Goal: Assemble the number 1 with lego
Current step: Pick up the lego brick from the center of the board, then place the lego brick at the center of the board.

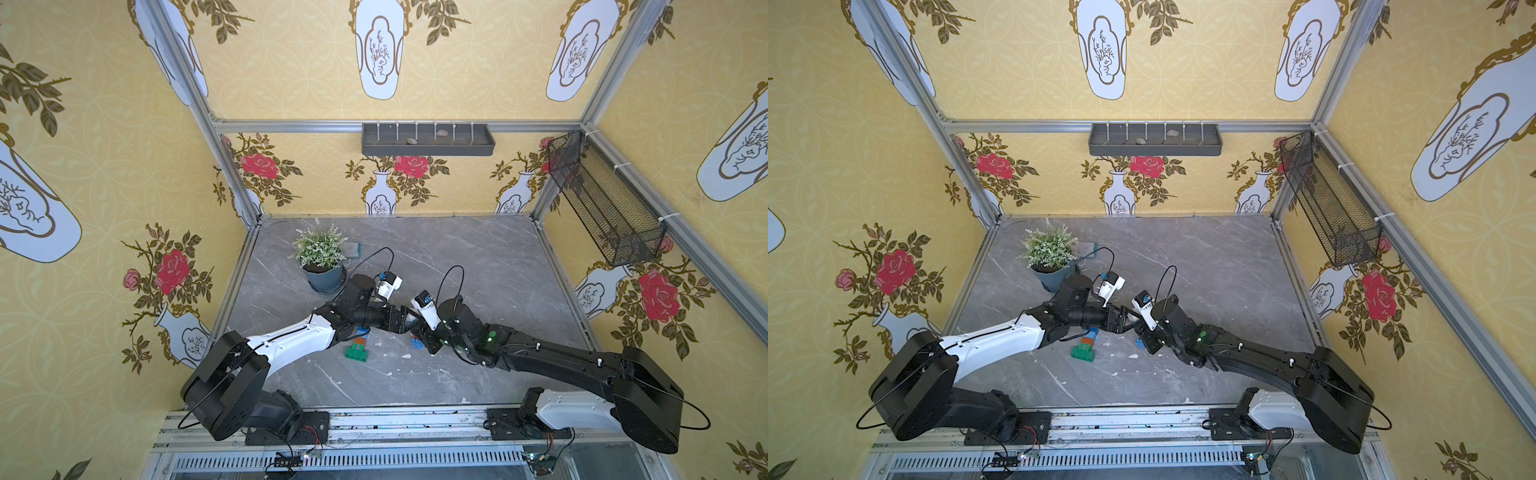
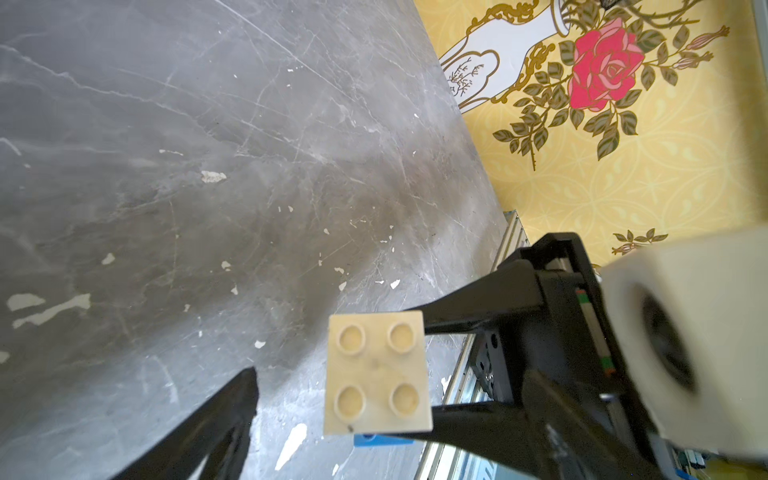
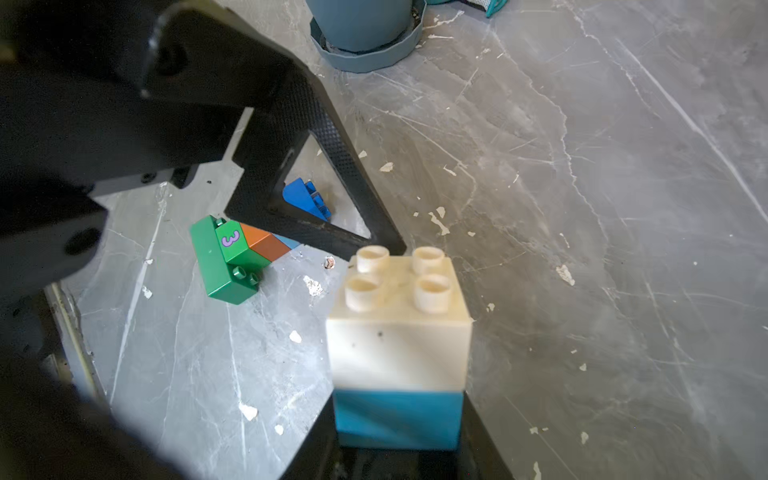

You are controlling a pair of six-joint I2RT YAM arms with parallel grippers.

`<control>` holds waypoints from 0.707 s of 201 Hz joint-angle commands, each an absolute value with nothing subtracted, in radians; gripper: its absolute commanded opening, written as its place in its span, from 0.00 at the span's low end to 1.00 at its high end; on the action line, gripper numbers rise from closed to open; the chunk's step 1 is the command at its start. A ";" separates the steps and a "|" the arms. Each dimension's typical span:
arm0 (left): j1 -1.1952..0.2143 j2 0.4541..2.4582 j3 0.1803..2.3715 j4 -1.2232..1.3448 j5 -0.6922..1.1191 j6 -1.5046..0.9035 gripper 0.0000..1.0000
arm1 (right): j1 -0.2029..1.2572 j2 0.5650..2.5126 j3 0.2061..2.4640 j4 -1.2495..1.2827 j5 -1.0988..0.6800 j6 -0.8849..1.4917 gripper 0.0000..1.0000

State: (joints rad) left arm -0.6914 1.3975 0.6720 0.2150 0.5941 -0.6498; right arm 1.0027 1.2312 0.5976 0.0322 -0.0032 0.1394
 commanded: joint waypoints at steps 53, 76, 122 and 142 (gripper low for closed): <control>-0.614 1.134 0.481 0.402 0.432 -0.791 0.99 | 0.975 1.215 0.642 -0.129 0.027 0.455 0.18; -0.614 1.043 0.459 0.320 0.285 -0.821 0.99 | 0.985 1.308 0.765 -0.328 0.051 0.655 0.13; -0.608 0.941 0.479 0.067 0.039 -0.834 0.99 | 0.989 1.505 0.983 -0.670 0.044 0.905 0.00; -0.604 0.908 0.472 0.013 -0.008 -0.849 0.99 | 0.986 1.558 1.035 -0.727 0.041 0.947 0.00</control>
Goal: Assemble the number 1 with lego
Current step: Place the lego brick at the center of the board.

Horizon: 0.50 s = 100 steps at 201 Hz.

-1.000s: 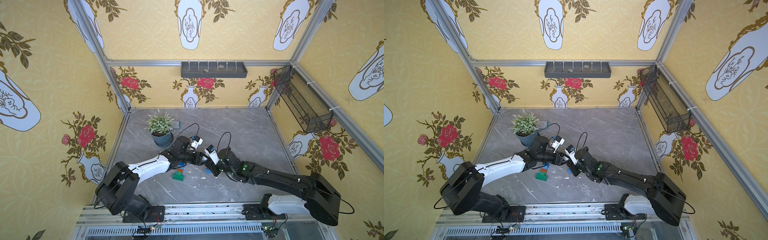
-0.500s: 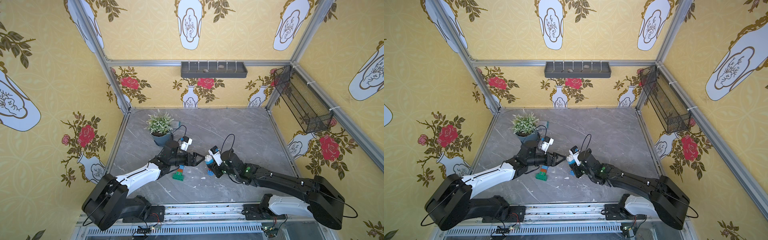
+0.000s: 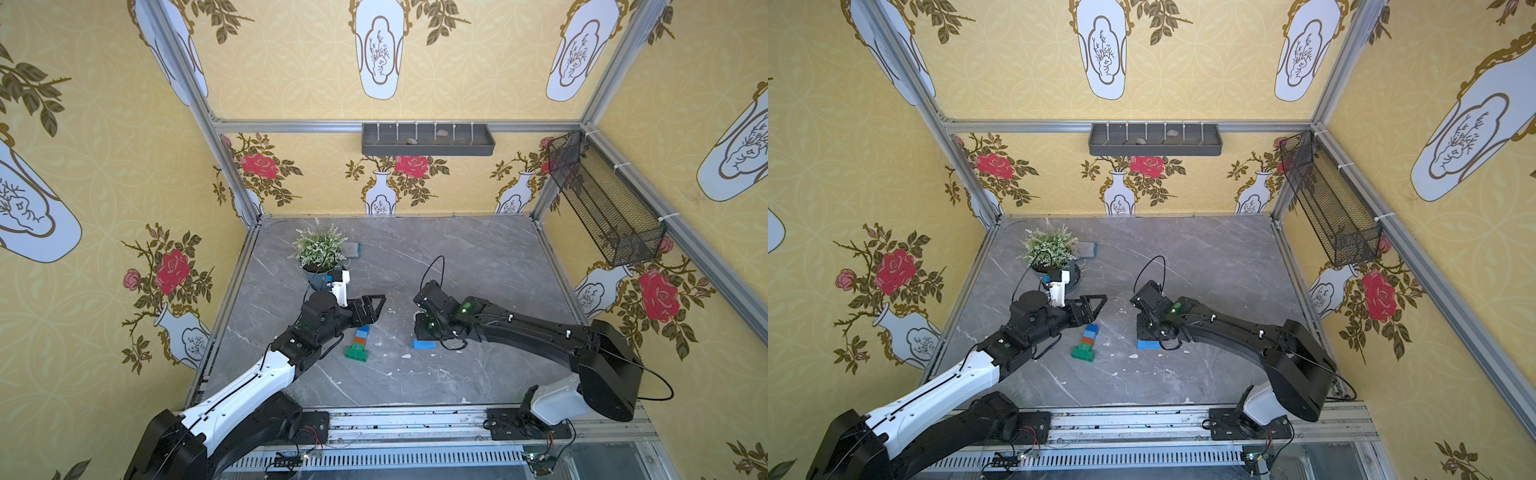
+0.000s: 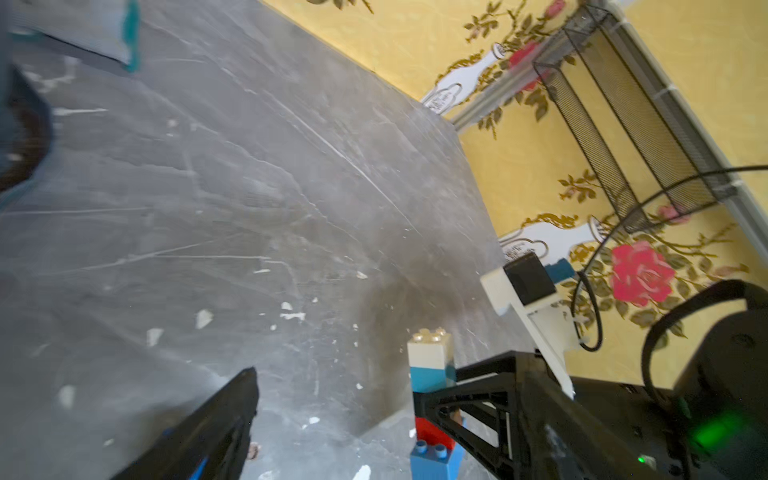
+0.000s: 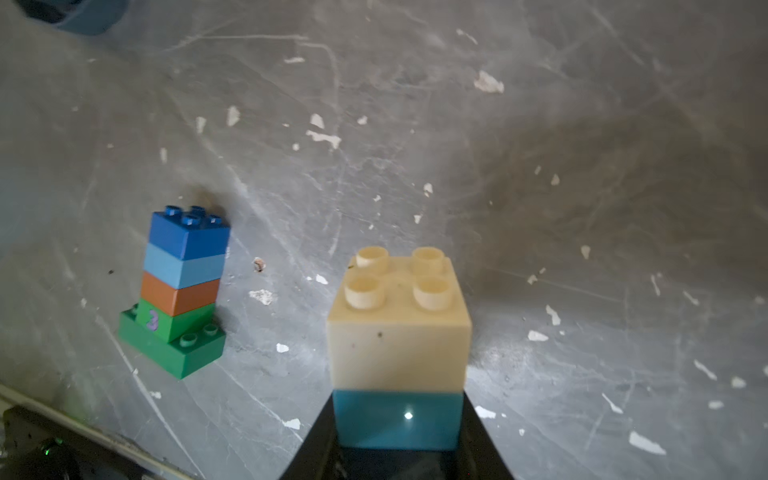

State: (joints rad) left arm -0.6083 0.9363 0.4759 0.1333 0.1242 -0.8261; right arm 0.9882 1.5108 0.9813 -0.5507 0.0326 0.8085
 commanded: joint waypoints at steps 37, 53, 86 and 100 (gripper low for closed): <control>-0.601 0.876 0.470 -0.052 -0.061 -0.867 0.99 | 0.973 1.660 1.097 -0.807 0.059 0.994 0.00; -0.601 0.860 0.463 -0.072 -0.082 -0.881 0.99 | 0.970 1.692 1.098 -0.795 0.049 1.006 0.03; -0.601 0.828 0.446 -0.088 -0.106 -0.891 0.99 | 0.968 1.764 1.140 -0.817 0.037 0.995 0.08; -0.601 0.822 0.435 -0.080 -0.106 -0.891 0.99 | 0.968 1.783 1.150 -0.816 0.028 0.988 0.12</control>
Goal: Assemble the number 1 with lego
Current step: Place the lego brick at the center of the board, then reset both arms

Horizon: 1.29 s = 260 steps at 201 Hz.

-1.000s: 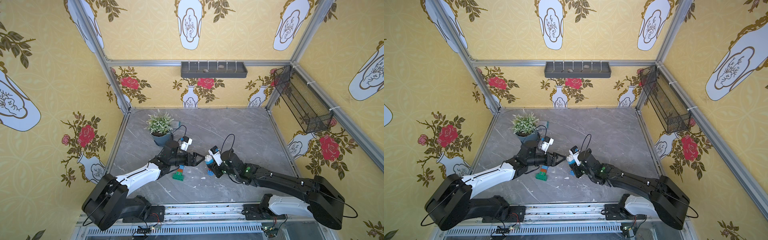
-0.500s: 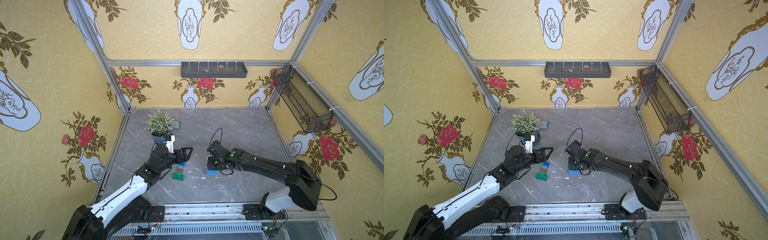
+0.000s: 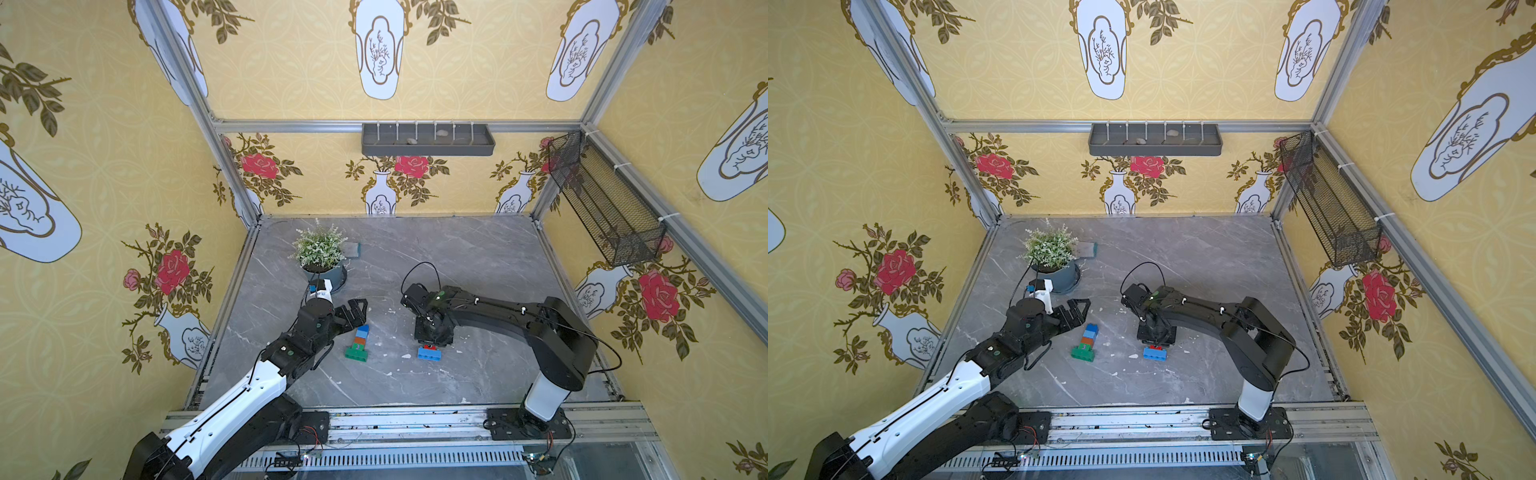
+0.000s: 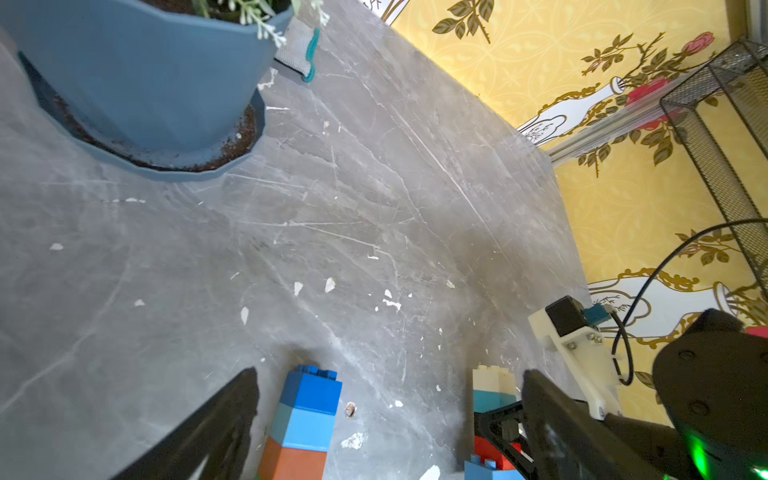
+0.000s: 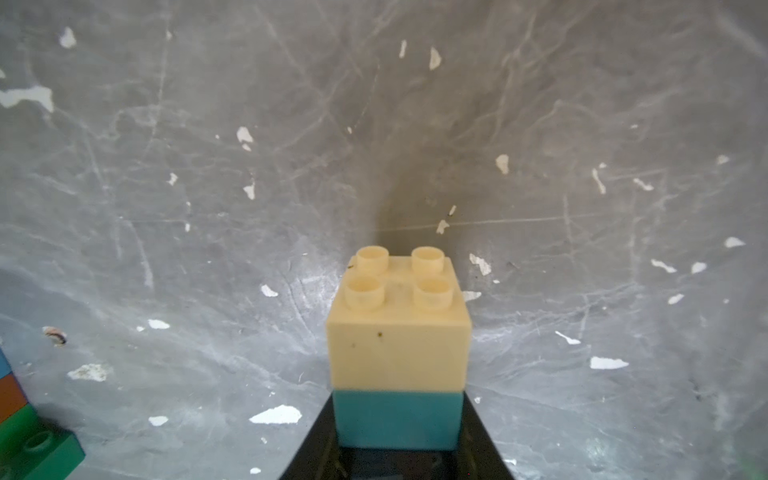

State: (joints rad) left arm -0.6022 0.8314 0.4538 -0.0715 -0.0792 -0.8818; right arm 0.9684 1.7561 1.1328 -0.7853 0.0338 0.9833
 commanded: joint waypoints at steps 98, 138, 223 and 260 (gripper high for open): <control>-0.601 0.816 0.402 -0.083 -0.113 -0.923 0.99 | 0.953 1.867 1.209 -0.828 0.005 0.940 0.52; -0.601 0.810 0.401 -0.086 -0.127 -0.916 0.99 | 0.955 1.828 1.224 -0.835 0.029 0.933 0.75; -0.450 0.769 0.534 -0.097 -0.359 -0.430 1.00 | 0.597 1.315 0.943 -0.420 0.318 0.449 0.94; -0.248 0.836 0.528 -0.029 -0.383 -0.208 1.00 | 0.178 1.232 0.551 0.296 0.064 0.093 0.92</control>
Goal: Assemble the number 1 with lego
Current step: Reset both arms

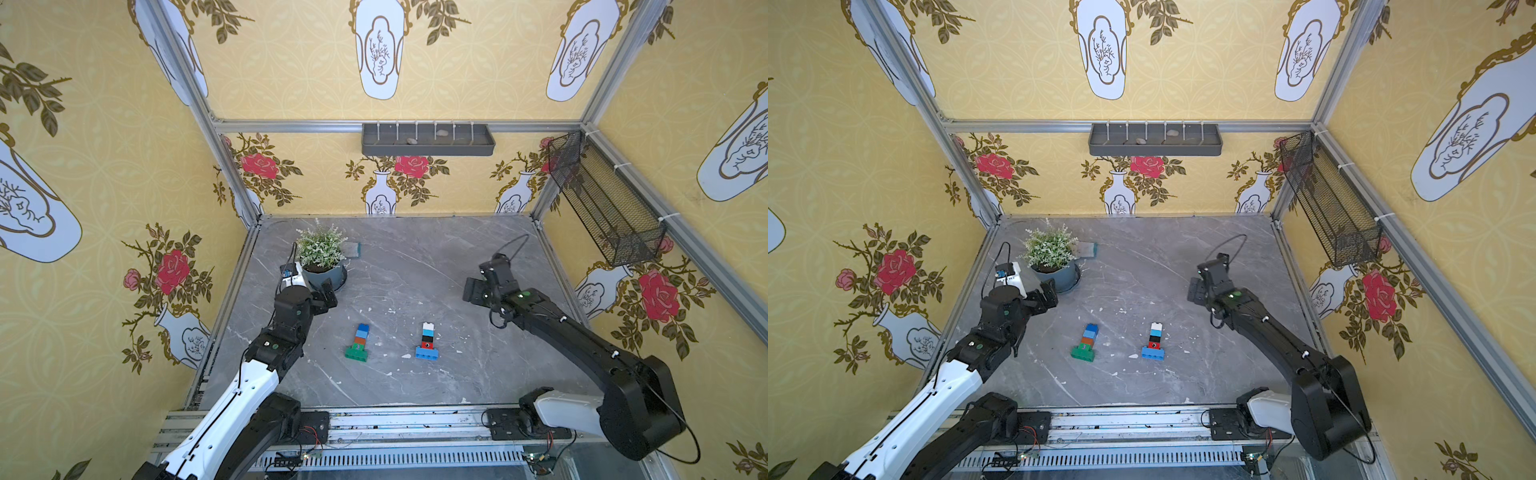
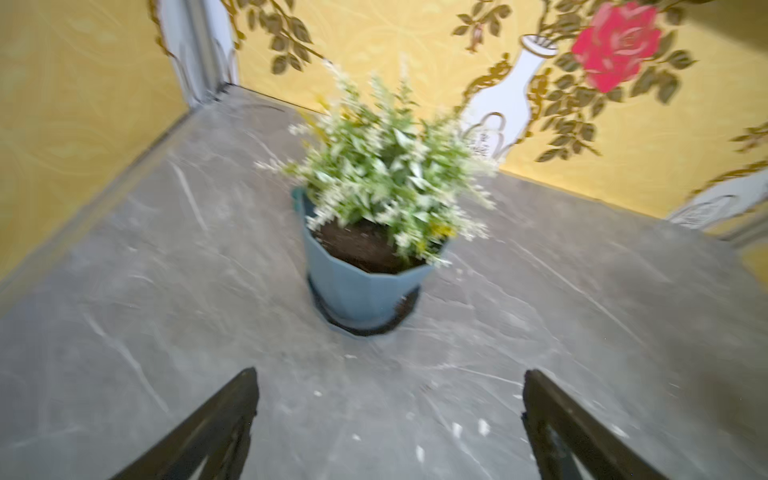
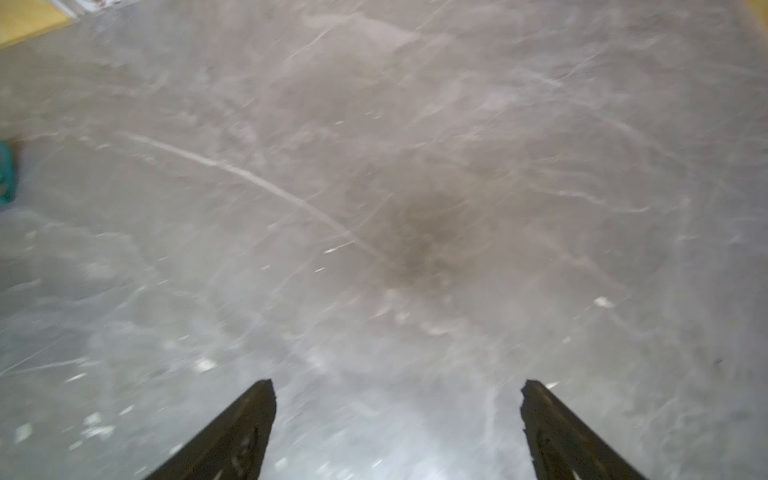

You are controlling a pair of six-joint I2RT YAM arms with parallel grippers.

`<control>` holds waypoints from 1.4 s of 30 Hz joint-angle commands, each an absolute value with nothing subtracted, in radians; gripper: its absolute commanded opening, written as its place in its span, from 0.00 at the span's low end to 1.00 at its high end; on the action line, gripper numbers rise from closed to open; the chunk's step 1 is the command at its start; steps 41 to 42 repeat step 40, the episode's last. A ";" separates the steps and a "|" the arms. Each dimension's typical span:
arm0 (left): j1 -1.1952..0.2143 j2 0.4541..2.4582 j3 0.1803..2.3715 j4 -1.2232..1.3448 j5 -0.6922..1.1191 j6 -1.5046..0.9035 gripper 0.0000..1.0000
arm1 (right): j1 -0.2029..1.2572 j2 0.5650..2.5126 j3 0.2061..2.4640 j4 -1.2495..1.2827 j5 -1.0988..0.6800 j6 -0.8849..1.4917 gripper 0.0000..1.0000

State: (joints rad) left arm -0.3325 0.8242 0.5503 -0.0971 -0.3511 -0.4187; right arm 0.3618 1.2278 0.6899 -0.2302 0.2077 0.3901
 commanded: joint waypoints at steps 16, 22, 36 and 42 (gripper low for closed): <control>0.041 1.135 0.246 0.693 -0.120 -0.027 1.00 | -0.078 1.453 0.163 1.095 -0.125 0.027 0.94; 0.044 1.309 0.160 0.998 -0.070 0.004 1.00 | -0.109 1.439 0.189 1.014 -0.106 0.064 0.98; 0.039 1.297 0.162 0.974 -0.090 -0.003 1.00 | -0.110 1.472 0.220 0.995 -0.134 0.060 0.98; 0.029 1.286 0.156 0.972 -0.102 0.000 1.00 | -0.117 1.441 0.191 1.010 -0.139 0.058 0.98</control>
